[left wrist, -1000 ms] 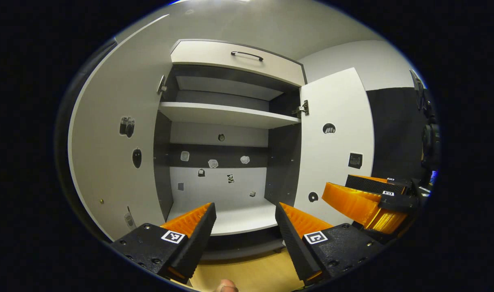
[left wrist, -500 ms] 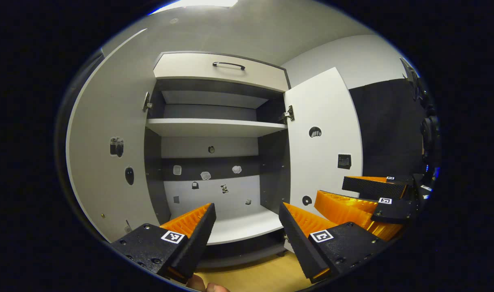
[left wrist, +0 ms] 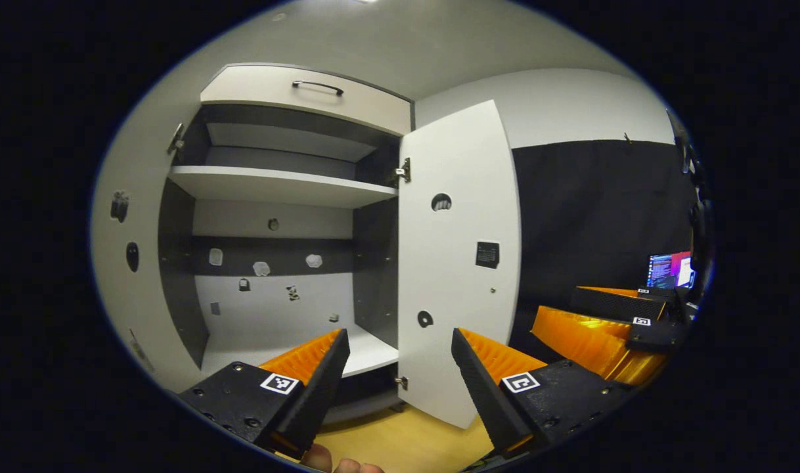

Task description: Open the right door of the double-door shoe cabinet with the right hand, and open the left door with the left hand.

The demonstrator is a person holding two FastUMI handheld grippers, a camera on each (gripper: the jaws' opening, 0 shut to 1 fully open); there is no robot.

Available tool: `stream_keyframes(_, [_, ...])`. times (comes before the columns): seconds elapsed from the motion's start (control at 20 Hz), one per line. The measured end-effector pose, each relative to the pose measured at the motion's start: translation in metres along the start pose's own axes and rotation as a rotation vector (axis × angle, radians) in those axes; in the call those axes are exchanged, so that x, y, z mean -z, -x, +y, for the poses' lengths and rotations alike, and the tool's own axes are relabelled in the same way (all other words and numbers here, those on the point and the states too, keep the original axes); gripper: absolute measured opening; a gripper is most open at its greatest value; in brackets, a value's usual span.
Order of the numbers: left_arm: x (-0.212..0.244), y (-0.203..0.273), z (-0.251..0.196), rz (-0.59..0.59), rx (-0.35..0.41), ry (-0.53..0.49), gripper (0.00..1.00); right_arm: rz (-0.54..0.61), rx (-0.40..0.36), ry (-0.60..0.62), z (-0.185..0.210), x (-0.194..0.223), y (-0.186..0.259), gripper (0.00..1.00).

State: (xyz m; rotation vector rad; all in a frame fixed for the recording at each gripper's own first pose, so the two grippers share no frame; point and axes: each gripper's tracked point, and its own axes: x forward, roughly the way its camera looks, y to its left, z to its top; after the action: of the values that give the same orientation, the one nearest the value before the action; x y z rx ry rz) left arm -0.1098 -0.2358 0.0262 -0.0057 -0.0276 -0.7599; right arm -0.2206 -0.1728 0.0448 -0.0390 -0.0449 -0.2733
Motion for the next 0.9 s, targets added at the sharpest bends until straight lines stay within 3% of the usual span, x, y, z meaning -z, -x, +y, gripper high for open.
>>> stream_keyframes(0.3, [0.018, -0.022, -0.084, 0.022, 0.121, 0.032, 0.95, 0.014, 0.146, 0.041, -0.1, 0.009, 0.022, 0.98])
stream_keyframes(0.4, [0.023, -0.032, -0.111, 0.026, 0.121, 0.039, 0.95, 0.012, 0.159, 0.053, -0.135, 0.01, 0.014, 0.94])
stream_keyframes(0.5, [0.025, -0.049, -0.14, 0.008, 0.105, 0.038, 0.95, -0.016, 0.141, 0.06, -0.17, 0.006, 0.001, 0.98])
stream_keyframes(0.6, [0.03, -0.072, -0.173, -0.015, 0.071, 0.04, 0.96, -0.038, 0.113, 0.074, -0.208, 0.005, -0.024, 0.94])
stream_keyframes(0.75, [0.049, -0.123, -0.211, -0.098, -0.042, 0.087, 0.97, -0.041, 0.016, 0.079, -0.254, 0.018, -0.068, 0.95])
stream_keyframes(0.9, [0.101, -0.19, -0.224, -0.106, -0.169, 0.097, 0.96, -0.108, -0.085, 0.06, -0.289, 0.042, -0.129, 0.97])
